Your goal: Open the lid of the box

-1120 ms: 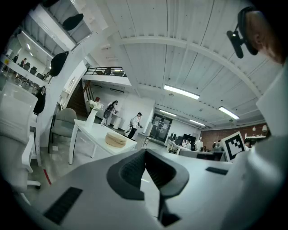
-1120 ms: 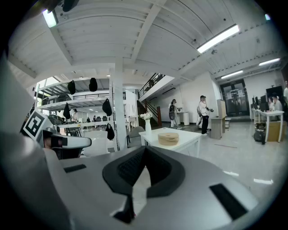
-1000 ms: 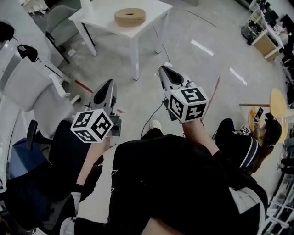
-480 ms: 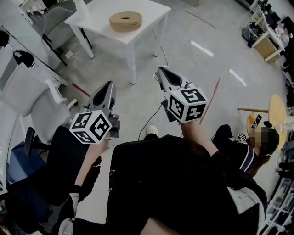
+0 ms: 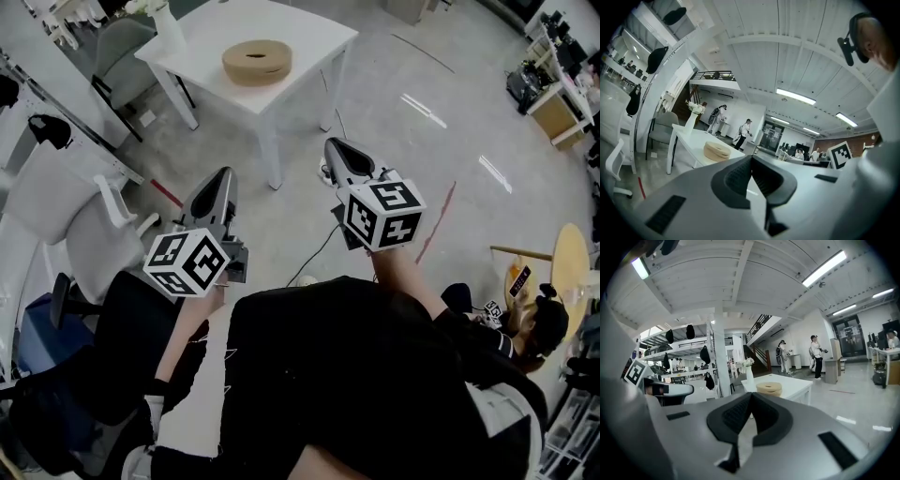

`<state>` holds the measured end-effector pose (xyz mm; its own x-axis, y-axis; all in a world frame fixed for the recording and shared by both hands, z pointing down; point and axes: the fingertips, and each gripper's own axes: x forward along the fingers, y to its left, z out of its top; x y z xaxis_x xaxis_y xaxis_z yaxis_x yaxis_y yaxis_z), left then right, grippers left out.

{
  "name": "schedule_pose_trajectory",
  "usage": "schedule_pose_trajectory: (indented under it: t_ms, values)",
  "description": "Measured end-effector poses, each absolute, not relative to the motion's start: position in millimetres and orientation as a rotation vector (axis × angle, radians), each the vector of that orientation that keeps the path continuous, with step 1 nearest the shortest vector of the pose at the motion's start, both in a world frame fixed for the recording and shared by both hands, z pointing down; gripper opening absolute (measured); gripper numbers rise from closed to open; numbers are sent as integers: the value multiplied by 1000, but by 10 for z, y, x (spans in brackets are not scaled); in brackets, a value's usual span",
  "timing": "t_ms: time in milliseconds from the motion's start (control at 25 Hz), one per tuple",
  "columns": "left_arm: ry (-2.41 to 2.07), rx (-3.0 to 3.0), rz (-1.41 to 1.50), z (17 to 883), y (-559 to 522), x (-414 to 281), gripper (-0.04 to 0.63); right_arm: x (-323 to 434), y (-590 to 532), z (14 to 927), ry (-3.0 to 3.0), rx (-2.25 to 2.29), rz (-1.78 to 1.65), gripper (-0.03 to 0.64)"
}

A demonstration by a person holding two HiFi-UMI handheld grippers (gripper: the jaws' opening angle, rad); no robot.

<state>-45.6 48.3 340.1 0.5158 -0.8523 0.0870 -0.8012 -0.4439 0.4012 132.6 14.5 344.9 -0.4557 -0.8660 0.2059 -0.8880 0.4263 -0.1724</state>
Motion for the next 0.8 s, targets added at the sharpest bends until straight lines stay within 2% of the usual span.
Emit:
schedule_pose_trajectory:
  t_ms: [400,800]
  values:
    - [-1419,2350,-187,3528,112,-213,11,1420,-259,3667,-2618,1457,408,5]
    - [-1474,2271,-158,3747,128,-339,11,1280,-262,4031,-2600,1352,523,5]
